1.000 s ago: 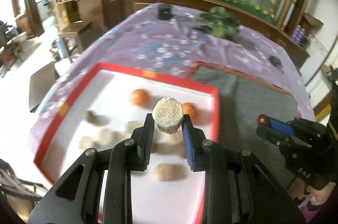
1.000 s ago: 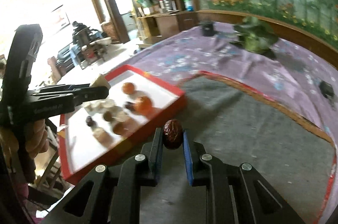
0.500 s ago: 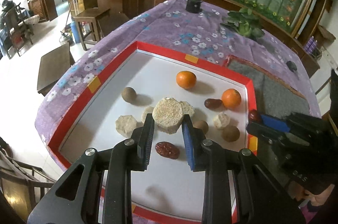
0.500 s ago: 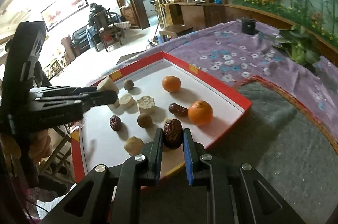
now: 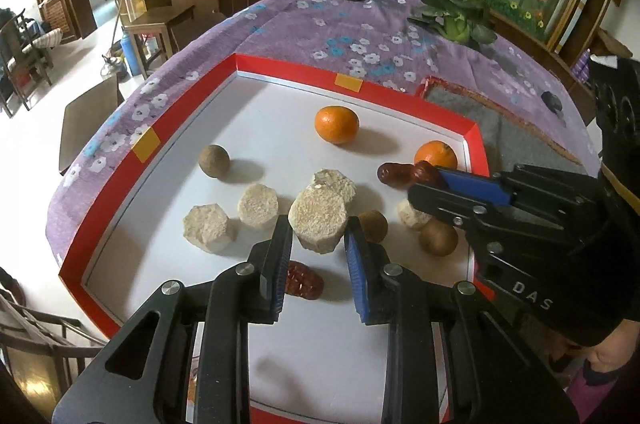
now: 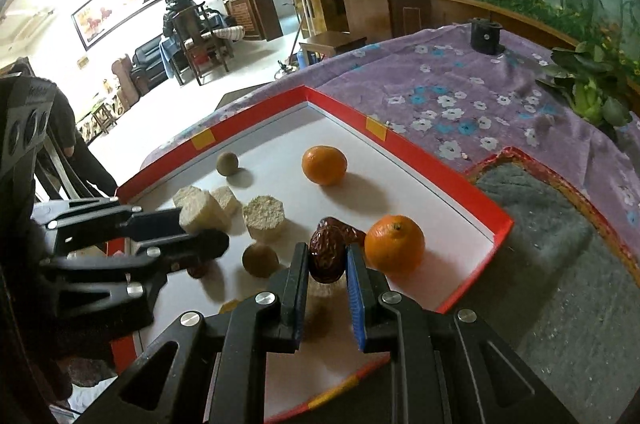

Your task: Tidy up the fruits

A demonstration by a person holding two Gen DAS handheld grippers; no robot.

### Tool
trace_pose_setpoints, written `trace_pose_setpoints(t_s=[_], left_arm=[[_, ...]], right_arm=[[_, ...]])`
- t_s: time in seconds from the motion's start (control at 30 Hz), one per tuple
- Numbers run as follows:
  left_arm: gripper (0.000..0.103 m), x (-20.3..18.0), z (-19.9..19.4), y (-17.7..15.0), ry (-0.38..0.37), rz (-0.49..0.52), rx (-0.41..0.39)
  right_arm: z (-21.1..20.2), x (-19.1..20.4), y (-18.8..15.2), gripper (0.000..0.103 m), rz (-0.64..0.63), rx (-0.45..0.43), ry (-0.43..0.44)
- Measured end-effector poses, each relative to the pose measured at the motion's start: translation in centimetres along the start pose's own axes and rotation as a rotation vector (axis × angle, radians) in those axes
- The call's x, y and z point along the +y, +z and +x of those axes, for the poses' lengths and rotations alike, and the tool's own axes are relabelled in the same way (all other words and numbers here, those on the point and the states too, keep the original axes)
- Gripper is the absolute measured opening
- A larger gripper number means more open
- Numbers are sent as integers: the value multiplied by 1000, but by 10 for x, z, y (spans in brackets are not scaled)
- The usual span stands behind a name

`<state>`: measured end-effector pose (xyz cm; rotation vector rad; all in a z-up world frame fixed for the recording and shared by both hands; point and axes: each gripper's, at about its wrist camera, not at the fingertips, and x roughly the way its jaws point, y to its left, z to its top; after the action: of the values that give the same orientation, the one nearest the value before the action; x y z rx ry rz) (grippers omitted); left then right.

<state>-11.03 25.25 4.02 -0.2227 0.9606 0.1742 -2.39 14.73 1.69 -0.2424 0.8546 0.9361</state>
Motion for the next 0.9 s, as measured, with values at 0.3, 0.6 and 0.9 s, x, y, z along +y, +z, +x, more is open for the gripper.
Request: trace_pose_setpoints(t_s=[0.3, 0.6, 0.9], left_arm=[[26, 0, 10, -1, 57, 0, 22], [59, -4, 5, -4, 104, -4, -16], [60, -15, -11, -9, 182, 14, -83]], right_arm=[[13, 5, 2, 19, -23, 15, 4], [-11, 4, -9, 22, -6, -10, 0], [-47, 6, -25, 31, 20, -87, -5]])
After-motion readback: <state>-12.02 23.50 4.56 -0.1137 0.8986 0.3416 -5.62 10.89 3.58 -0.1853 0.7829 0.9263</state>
